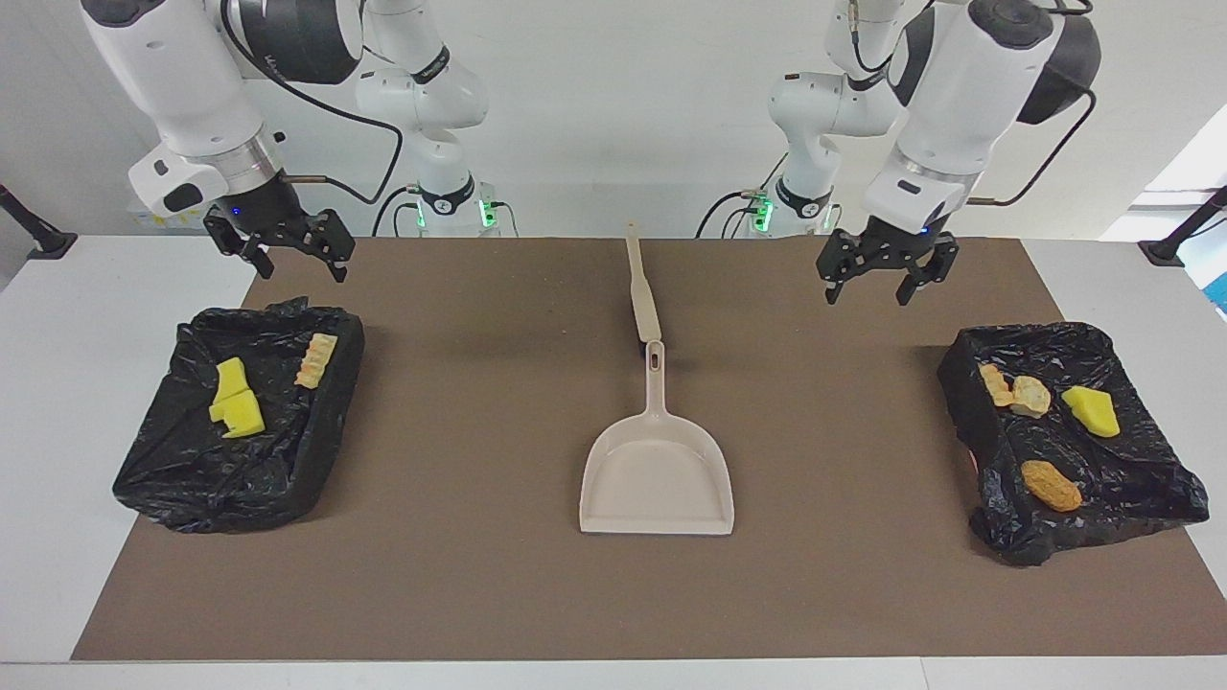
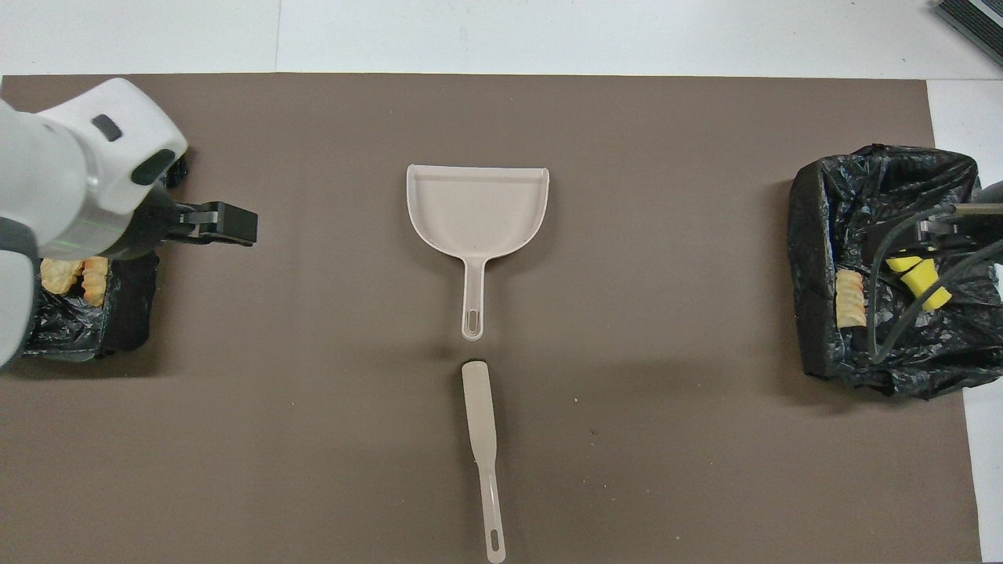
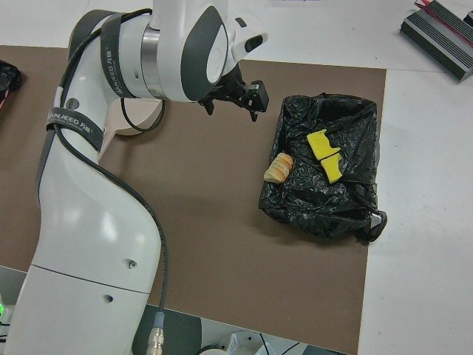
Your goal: Sweep and dump trash in bin
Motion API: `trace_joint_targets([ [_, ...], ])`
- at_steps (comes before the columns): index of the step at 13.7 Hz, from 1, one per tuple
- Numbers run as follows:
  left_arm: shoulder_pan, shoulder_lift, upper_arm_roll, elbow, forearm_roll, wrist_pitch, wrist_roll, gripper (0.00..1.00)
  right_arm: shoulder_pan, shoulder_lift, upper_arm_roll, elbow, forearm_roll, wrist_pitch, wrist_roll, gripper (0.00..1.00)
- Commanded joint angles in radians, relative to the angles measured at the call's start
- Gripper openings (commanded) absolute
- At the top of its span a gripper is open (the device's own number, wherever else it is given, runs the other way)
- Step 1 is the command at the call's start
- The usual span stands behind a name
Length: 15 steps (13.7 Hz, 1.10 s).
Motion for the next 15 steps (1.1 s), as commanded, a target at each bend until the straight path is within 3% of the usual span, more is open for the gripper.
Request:
trace_joint_targets([
  [1,0.019,-0.033,0.062,0.055,-0.003,-0.090,0.114,1.00,-0.004,-0.018,0.003,-0.023,0.015,0.007,0.009,1.00],
  [4,0.020,-0.022,0.084,0.141,-0.003,-0.190,0.191,1.00,-0.004,-0.018,0.002,-0.021,0.015,0.009,0.009,1.00],
  [15,0.085,-0.059,0.085,0.102,-0.003,-0.227,0.197,1.00,-0.004,-0.018,0.003,-0.021,0.015,0.007,0.009,1.00],
])
